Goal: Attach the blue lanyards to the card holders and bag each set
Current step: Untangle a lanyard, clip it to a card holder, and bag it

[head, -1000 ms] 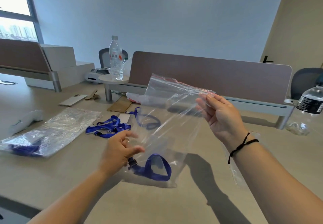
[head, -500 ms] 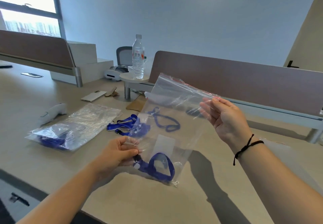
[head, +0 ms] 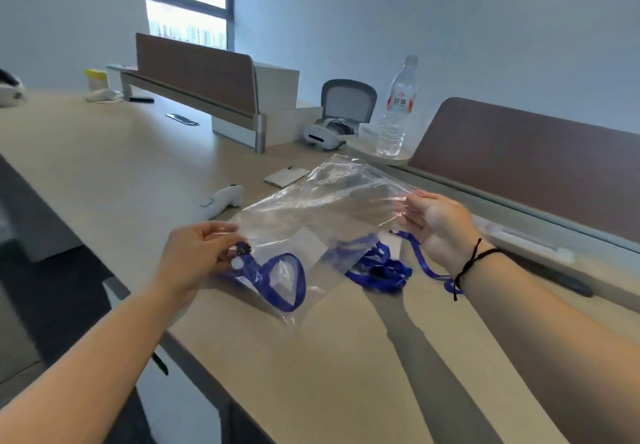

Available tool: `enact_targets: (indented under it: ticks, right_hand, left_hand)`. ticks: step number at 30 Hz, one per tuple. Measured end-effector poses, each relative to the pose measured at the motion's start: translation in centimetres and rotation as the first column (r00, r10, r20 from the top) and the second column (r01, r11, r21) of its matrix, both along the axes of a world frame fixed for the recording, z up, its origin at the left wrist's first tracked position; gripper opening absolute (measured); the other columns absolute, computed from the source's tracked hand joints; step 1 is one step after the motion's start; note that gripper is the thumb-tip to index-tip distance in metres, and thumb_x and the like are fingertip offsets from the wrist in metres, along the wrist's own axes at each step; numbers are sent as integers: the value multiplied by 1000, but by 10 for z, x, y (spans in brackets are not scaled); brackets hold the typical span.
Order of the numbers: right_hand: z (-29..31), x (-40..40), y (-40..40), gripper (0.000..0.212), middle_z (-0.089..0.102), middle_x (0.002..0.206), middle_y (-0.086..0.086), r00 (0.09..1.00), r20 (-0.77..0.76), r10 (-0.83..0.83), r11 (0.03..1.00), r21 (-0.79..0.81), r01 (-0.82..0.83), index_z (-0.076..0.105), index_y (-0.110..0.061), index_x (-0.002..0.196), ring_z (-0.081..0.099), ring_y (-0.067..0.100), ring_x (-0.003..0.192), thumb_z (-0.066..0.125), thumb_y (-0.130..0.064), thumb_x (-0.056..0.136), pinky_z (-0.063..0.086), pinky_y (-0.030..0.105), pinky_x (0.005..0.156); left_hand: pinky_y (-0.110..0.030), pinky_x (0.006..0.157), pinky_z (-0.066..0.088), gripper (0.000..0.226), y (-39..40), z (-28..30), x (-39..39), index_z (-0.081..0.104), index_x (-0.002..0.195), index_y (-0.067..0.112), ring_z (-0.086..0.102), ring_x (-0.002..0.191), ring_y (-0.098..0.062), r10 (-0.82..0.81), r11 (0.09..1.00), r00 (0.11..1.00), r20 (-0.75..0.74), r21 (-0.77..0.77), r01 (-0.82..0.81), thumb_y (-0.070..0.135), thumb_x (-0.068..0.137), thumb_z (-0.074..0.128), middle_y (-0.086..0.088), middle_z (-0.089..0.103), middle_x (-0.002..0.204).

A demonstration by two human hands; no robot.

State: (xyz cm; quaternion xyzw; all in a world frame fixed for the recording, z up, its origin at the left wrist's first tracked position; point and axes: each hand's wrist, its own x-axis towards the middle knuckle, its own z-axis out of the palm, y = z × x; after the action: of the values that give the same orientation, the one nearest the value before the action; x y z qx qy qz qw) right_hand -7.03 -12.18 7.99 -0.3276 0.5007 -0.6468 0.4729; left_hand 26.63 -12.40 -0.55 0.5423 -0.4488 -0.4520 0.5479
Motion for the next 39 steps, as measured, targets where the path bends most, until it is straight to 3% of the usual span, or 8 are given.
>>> enact_targets:
  ticks: [9,12,16,18,21,26,32,39]
  right_hand:
    - [-42,65,-115,19,71,99,17,999,-36,-16,991,134,21,59,-1,116,71,28,80,55,3,97,62,36,62]
    - [-63,78,-131,19,69,97,19,997,-68,-45,974,219,58,61,1,115,69,26,72,54,4,97,63,36,70]
    - [-83,86,-143,25,65,88,11,987,-155,-31,948,308,78,64,-8,120,63,20,69,53,-9,97,55,28,60]
    - [-84,89,-140,42,61,111,7,843,-537,24,958,254,135,54,-4,135,61,21,92,61,-16,95,55,34,81]
    - [-79,110,-111,58,39,149,6,409,-912,-10,1000,-3,19,41,-14,147,41,23,133,62,-24,94,34,29,107]
    - [-109,145,-73,63,12,167,-7,-90,-926,366,868,375,-327,23,-35,156,12,18,153,39,-58,100,10,48,125]
    - [-125,137,-69,59,0,168,-12,-187,-899,397,842,438,-316,5,-41,157,-2,13,154,17,-60,103,-2,46,124]
    - [-122,139,-71,60,-1,168,-11,-215,-886,411,834,460,-304,4,-40,158,-4,15,154,18,-60,103,-5,52,123]
  left_hand:
    - [-29,56,60,22,-51,-2,54,65,111,6,73,60,-20,175,984,975,136,16,-179,8,90,72,-15,74,87]
    - [-33,85,51,40,-50,-7,52,61,126,17,67,103,-25,291,957,757,586,-170,-236,28,90,72,-4,70,115]
    - [-33,109,34,42,-31,0,14,57,135,34,43,137,-16,252,941,545,800,-335,56,46,95,59,10,52,147]
    - [-37,122,21,47,-34,-9,-1,49,142,38,27,149,-16,99,959,378,920,-190,211,54,98,46,12,35,160]
    - [-42,126,7,53,-38,-27,-4,35,149,41,12,154,-16,-110,969,240,964,50,243,59,99,32,14,22,165]
    - [-41,126,3,58,-37,-39,0,29,152,42,8,155,-13,-114,964,225,968,53,261,63,99,28,16,20,166]
    - [-39,126,-3,68,-35,-42,7,21,155,44,-3,155,-12,-174,949,232,957,100,299,71,94,29,17,10,167]
    - [-42,126,-4,85,-35,-40,5,16,156,42,-5,155,-14,-199,944,178,964,140,297,84,84,31,14,7,168]
